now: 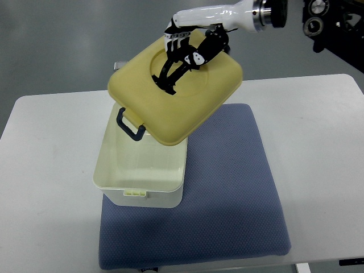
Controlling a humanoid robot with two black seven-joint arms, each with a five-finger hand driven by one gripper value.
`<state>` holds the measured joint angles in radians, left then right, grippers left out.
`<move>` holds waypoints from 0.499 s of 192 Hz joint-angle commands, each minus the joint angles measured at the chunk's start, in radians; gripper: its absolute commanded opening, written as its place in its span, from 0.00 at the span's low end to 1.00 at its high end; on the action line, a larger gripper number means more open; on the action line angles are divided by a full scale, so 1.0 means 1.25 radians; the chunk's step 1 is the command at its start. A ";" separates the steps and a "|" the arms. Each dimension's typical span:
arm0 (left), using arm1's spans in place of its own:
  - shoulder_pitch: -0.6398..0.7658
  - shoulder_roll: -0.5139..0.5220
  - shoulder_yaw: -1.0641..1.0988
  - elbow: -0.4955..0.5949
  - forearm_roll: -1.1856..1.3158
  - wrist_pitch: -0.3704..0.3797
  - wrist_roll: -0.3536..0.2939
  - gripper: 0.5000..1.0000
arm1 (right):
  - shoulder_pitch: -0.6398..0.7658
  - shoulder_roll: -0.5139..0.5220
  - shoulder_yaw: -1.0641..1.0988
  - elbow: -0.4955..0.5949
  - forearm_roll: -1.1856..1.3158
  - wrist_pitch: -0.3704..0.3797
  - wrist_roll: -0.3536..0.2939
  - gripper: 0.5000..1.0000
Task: Open white storage box with right hand
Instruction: 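Lift the yellow lid off the white box with the right hand, then lower the held lid onto the mat beside the box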
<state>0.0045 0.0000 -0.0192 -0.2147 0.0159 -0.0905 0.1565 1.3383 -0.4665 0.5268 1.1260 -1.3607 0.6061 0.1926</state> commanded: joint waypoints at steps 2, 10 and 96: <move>0.000 0.000 0.001 0.001 0.001 0.000 0.000 1.00 | -0.024 -0.081 0.002 0.001 0.000 0.004 0.025 0.00; 0.000 0.000 0.001 0.000 0.001 0.000 0.000 1.00 | -0.028 -0.103 0.002 0.000 0.000 0.004 0.030 0.00; -0.001 0.000 0.004 -0.001 0.001 0.000 0.001 1.00 | -0.172 -0.296 -0.020 -0.015 -0.018 0.004 0.057 0.00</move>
<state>0.0030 0.0000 -0.0138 -0.2178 0.0170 -0.0905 0.1565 1.1761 -0.8177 0.5055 1.1163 -1.3756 0.6109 0.2636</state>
